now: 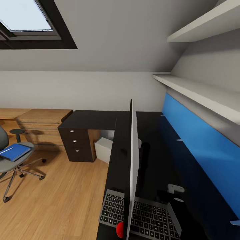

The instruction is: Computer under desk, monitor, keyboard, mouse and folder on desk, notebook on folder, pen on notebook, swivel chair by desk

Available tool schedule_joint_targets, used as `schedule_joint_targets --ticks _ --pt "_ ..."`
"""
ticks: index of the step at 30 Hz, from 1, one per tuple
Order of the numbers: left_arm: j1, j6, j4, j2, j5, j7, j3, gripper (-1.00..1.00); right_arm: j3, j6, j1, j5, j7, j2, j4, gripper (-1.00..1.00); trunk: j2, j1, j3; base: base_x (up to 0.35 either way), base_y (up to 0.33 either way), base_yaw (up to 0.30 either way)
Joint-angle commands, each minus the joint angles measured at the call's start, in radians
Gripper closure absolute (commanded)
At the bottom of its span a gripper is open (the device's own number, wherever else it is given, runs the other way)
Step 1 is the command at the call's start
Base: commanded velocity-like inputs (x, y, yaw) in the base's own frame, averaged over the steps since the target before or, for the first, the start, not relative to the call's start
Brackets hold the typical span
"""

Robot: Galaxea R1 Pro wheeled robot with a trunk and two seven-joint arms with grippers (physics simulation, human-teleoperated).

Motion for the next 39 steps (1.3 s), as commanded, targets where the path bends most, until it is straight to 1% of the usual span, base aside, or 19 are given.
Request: schedule_joint_targets --ticks 1,24,32,39 --pt "-0.001 -0.003 0.001 0.0 0.01 0.0 -0.004 -1.0 -0.001 0.004 0.0 -0.007 -0.004 0.001 -0.002 -1.0 -0.001 0.0 -0.001 0.0 0.0 0.0" --pt "-0.001 -0.004 0.001 0.0 0.01 0.0 -0.004 -1.0 -0.011 -0.002 0.0 -0.01 -0.001 -0.001 -0.003 -1.0 -0.001 0.0 -0.001 0.0 0.0 0.0" --pt "-0.001 -0.004 0.001 0.0 0.01 0.0 -0.004 -1.0 -0.031 -0.002 0.0 -0.01 -0.002 -0.001 -0.003 -1.0 -0.001 0.0 -0.001 0.0 0.0 0.0" --pt "-0.001 -0.004 0.001 0.0 0.01 0.0 -0.004 -1.0 -0.041 -0.001 0.0 -0.01 -0.002 -0.001 -0.003 -1.0 -0.001 0.0 -0.001 0.0 0.0 0.0"
